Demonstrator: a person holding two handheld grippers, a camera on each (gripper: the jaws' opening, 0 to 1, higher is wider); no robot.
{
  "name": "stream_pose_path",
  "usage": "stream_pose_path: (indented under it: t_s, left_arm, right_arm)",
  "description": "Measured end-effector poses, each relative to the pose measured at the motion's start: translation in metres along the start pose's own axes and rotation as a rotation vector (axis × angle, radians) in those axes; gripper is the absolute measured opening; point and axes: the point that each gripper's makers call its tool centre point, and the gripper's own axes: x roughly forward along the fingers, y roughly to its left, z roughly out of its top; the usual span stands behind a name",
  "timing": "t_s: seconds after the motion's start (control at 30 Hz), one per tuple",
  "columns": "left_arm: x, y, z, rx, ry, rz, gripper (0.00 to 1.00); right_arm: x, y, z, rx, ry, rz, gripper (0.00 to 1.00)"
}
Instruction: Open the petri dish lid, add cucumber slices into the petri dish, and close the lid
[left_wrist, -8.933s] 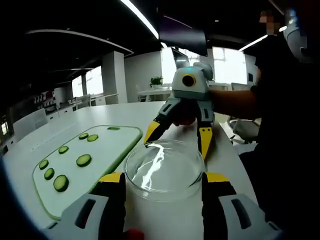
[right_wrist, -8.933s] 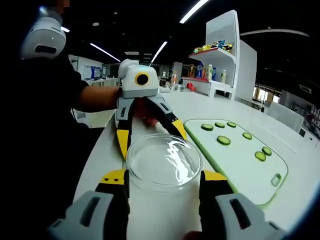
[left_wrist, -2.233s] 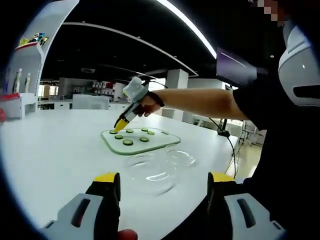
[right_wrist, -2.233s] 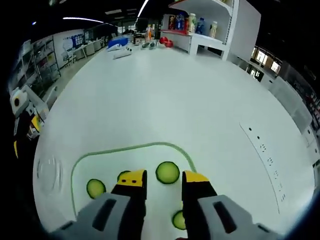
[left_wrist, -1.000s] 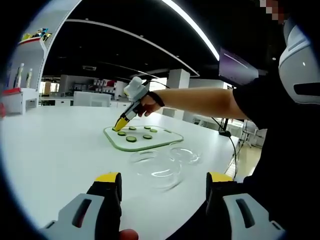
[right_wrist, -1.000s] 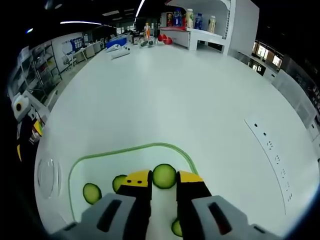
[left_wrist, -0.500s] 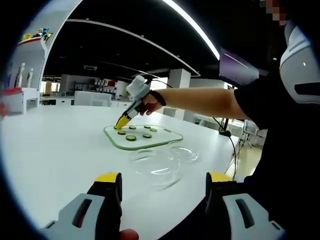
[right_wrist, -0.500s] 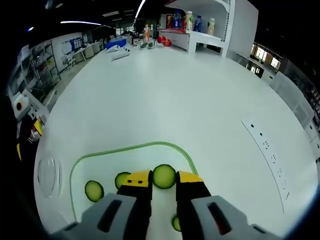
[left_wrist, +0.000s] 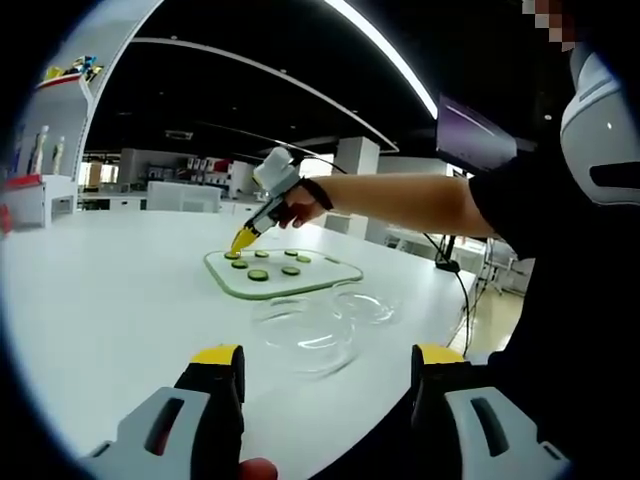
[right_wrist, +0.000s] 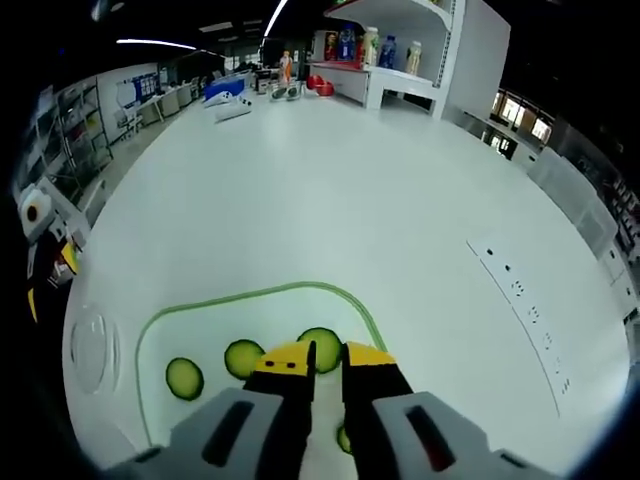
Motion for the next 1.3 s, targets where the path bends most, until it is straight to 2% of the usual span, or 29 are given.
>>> stream_pose_path:
  t_s: [0.1, 0.3, 0.47, 0.53, 0.77, 1.1, 1.3]
  left_arm:
    - [-0.001, -0.001, 0.0, -0.002, 0.0, 0.001, 0.67]
    - [0.0, 0.0, 0.0, -0.003, 0.003, 0.003, 0.67]
    - [0.0, -0.001, -0.001, -0.001, 0.003, -0.001, 0.67]
    - [0.0, -0.001, -0.002, -0.006, 0.004, 0.0, 0.67]
    - [-0.002, 0.0, -0.002, -0.006, 0.003, 0.001, 0.67]
    - [-0.002, 0.0, -0.001, -0.003, 0.004, 0.001, 0.67]
    - [-0.001, -0.003, -0.001, 0.001, 0.006, -0.006, 0.67]
  right_arm:
    - [0.004, 0.0, 0.0, -0.005, 0.0, 0.005, 0.26]
    - [0.008, 0.003, 0.0, -0.012, 0.012, 0.013, 0.25]
    - [0.013, -0.006, -0.003, 0.044, 0.017, 0.023, 0.24]
    - [0.013, -0.002, -0.003, 0.066, 0.015, 0.036, 0.21]
    - [0.014, -0.005, -0.001, 0.055, 0.018, 0.039, 0.18]
    - [0.004, -0.001, 0.006, 0.038, -0.009, 0.036, 0.18]
    - [-0.006, 0.012, 0.005, 0.032, -0.012, 0.037, 0.18]
